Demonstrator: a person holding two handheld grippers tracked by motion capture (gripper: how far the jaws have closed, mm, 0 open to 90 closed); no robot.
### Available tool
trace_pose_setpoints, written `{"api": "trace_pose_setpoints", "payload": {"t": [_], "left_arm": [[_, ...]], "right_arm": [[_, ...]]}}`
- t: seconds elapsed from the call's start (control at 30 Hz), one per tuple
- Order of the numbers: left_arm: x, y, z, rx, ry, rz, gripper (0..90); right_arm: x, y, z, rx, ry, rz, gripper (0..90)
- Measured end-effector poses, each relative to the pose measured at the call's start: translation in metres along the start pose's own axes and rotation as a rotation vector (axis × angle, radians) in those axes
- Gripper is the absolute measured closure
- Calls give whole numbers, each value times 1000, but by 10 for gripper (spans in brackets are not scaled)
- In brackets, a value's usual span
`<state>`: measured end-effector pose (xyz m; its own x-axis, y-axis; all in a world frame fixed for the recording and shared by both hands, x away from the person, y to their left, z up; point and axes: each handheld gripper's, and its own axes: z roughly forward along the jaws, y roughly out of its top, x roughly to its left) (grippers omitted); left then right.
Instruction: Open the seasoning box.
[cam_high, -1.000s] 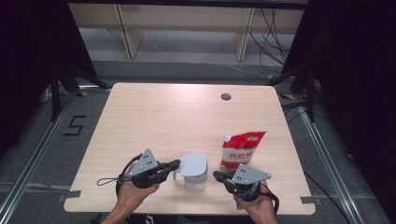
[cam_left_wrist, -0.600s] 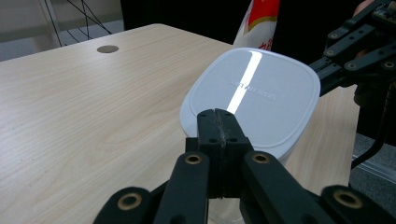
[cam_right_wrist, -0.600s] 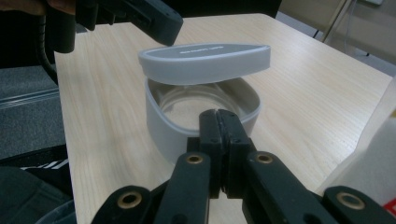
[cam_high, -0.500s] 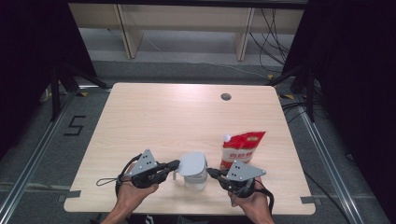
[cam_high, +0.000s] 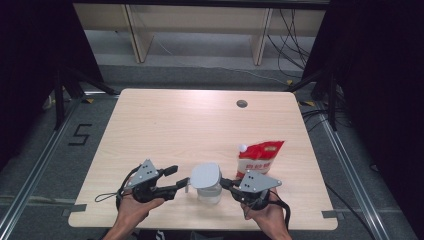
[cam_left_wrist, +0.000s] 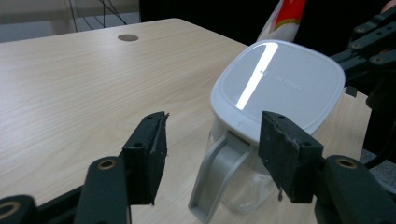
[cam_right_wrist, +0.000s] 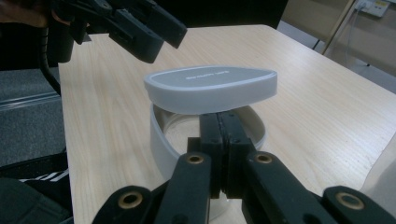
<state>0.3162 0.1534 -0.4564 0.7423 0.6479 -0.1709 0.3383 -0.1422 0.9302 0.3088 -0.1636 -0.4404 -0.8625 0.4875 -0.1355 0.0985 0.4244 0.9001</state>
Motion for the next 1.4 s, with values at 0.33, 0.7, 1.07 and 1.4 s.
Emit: {"api": "trace_pose_setpoints", "payload": {"t": [0.33,0.7,1.07,1.4], "left_arm": [[4,-20,-10,118,23,47,287],[6,-29,-10,179,35,51,244],[10,-32,-8,192,29,38,240],[9,-33,-7,197,22,40,239]], "right_arm": [[2,8,2,-13,-6,-13,900],[4,23,9,-41,19,-32,899],[15,39,27,-47,57,-51,896],[23,46,39,-39,75,-84,886]]}}
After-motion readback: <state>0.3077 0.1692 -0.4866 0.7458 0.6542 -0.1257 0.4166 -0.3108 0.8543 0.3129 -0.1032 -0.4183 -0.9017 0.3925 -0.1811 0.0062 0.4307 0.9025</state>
